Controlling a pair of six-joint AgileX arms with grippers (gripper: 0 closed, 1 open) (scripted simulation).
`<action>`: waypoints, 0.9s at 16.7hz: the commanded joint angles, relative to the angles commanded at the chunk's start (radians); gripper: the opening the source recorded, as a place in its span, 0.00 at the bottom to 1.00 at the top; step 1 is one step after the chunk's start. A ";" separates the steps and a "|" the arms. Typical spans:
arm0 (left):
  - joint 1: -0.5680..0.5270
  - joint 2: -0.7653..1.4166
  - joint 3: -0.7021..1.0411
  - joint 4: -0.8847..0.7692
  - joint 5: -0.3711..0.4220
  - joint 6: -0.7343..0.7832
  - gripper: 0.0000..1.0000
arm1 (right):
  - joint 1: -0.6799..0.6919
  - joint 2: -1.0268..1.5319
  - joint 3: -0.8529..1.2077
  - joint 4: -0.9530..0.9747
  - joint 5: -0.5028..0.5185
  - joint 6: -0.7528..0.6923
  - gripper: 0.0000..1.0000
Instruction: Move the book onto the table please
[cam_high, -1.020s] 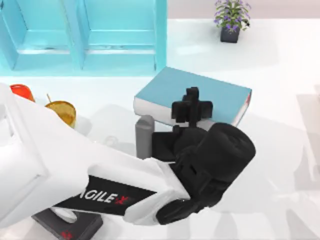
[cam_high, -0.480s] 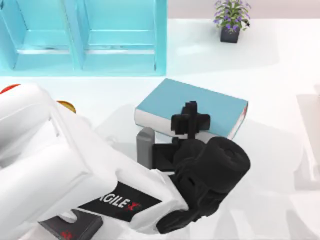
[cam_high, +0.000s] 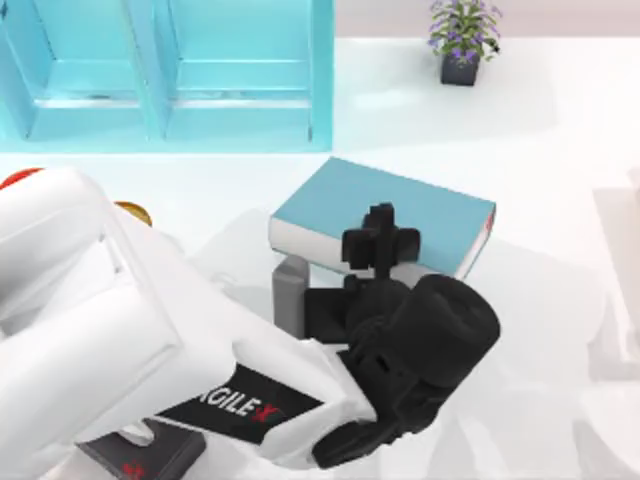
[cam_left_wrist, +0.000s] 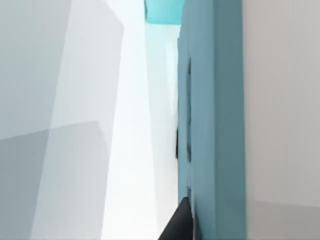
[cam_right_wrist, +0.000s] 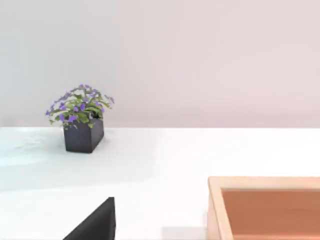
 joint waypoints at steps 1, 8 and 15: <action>0.000 0.000 0.000 0.000 0.000 0.000 0.53 | 0.000 0.000 0.000 0.000 0.000 0.000 1.00; 0.000 0.000 0.000 0.000 0.000 0.000 1.00 | 0.000 0.000 0.000 0.000 0.000 0.000 1.00; 0.000 0.000 0.000 0.000 0.000 0.000 1.00 | 0.000 0.000 0.000 0.000 0.000 0.000 1.00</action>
